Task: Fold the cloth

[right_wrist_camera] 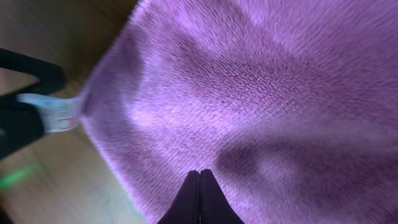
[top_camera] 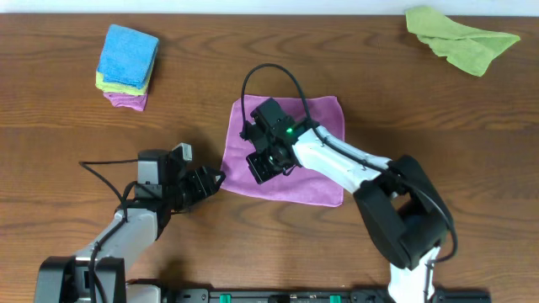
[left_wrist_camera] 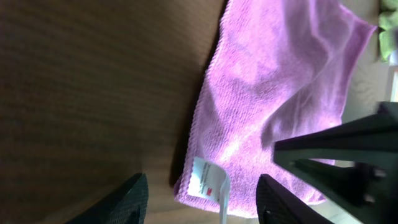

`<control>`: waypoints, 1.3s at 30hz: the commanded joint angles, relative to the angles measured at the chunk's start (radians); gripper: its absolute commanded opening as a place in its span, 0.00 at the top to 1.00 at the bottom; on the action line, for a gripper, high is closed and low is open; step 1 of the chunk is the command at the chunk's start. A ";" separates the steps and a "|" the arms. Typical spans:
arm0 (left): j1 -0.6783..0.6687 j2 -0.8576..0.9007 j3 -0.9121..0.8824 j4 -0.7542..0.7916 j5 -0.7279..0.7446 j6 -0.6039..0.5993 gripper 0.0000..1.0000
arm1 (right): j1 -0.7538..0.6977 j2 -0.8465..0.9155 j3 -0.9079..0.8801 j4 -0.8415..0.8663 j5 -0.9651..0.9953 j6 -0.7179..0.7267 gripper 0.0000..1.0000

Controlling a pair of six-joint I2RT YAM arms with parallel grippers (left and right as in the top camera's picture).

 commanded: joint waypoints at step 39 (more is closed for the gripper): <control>0.004 0.267 -0.009 0.224 0.517 -0.032 0.42 | -0.055 0.141 -0.003 0.123 0.080 0.064 0.99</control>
